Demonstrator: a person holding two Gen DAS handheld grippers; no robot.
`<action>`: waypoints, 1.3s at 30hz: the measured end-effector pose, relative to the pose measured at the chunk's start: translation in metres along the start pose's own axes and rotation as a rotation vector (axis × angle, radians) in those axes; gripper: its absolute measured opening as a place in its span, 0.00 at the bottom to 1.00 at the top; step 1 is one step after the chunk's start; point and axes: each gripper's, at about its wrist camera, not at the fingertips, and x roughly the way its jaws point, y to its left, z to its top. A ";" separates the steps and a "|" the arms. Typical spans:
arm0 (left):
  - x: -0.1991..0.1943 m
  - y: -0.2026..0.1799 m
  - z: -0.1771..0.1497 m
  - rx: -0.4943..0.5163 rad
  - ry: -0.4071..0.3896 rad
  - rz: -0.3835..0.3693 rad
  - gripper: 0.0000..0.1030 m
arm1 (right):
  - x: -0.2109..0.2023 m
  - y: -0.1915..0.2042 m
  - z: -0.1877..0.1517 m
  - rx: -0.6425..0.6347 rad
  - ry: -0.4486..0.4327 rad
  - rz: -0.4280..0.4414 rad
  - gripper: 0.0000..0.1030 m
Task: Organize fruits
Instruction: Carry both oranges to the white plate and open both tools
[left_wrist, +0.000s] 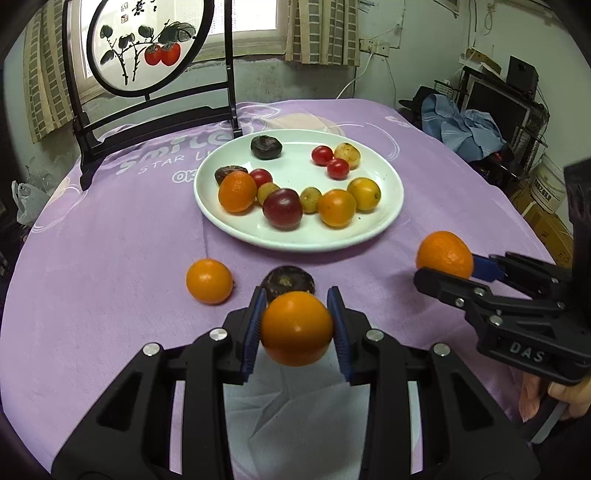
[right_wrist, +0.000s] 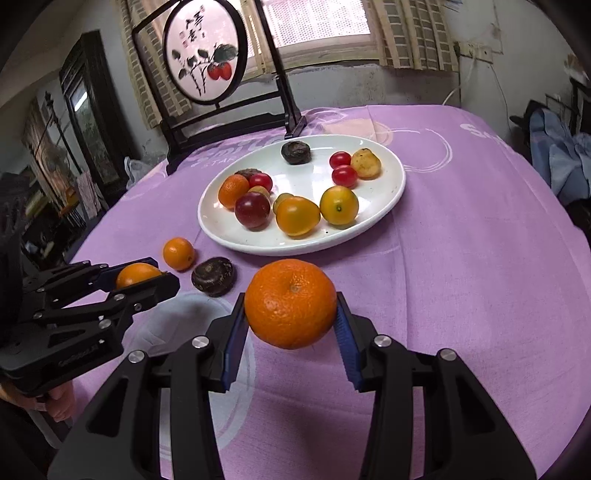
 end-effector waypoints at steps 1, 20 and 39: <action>0.001 0.001 0.006 0.000 -0.004 0.004 0.34 | -0.001 0.000 0.002 0.007 -0.006 -0.014 0.44; 0.079 0.027 0.088 -0.120 0.019 0.025 0.34 | 0.075 -0.010 0.094 -0.062 -0.027 -0.086 0.44; 0.017 0.021 0.072 -0.055 -0.148 0.094 0.80 | 0.030 -0.016 0.074 0.021 -0.090 -0.048 0.55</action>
